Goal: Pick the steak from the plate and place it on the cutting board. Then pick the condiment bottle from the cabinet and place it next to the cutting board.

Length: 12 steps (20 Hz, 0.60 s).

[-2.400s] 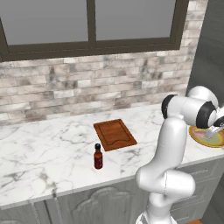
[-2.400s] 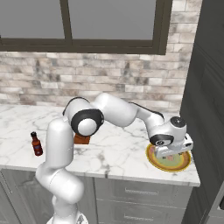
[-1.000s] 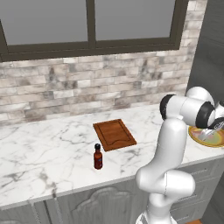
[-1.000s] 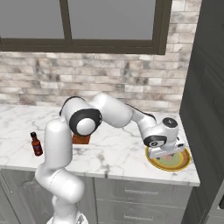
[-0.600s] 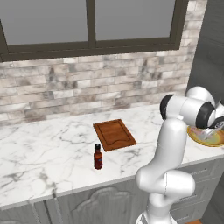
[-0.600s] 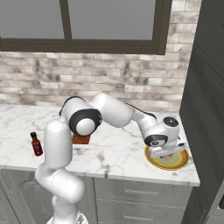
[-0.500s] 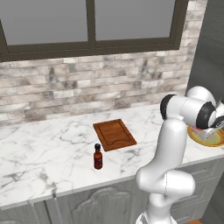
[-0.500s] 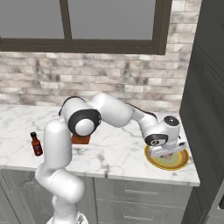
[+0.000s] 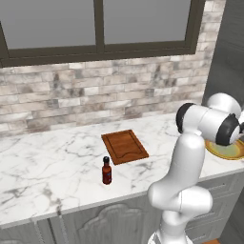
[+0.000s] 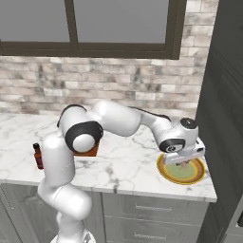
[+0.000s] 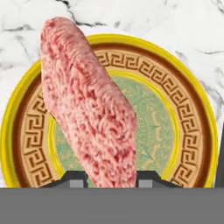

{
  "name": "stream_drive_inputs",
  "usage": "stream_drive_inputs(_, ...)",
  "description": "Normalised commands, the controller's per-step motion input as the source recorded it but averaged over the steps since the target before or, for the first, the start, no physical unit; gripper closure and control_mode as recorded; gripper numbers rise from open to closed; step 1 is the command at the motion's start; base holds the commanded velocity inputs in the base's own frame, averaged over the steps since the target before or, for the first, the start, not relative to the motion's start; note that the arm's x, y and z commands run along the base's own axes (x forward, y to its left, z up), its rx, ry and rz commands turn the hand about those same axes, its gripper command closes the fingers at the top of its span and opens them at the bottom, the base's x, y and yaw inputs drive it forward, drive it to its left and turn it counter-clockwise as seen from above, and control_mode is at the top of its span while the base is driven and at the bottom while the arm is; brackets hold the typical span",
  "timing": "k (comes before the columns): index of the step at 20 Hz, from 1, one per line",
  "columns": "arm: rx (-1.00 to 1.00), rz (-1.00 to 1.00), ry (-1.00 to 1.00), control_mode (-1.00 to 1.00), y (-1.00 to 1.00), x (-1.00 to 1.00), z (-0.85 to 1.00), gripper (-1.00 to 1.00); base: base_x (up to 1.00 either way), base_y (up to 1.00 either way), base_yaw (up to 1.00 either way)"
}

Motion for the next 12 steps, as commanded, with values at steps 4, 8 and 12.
stream_drive_inputs(4,0.0,0.0,-0.04,-1.0,0.0,-0.24,0.37,1.0,0.0,0.0,0.0)
stream_drive_inputs(8,0.0,0.0,-0.06,-1.0,0.08,-0.37,0.31,1.0,0.0,0.0,0.0)
stream_drive_inputs(12,0.0,0.0,-0.1,-1.0,0.21,-0.45,0.31,1.0,0.0,0.0,0.0)
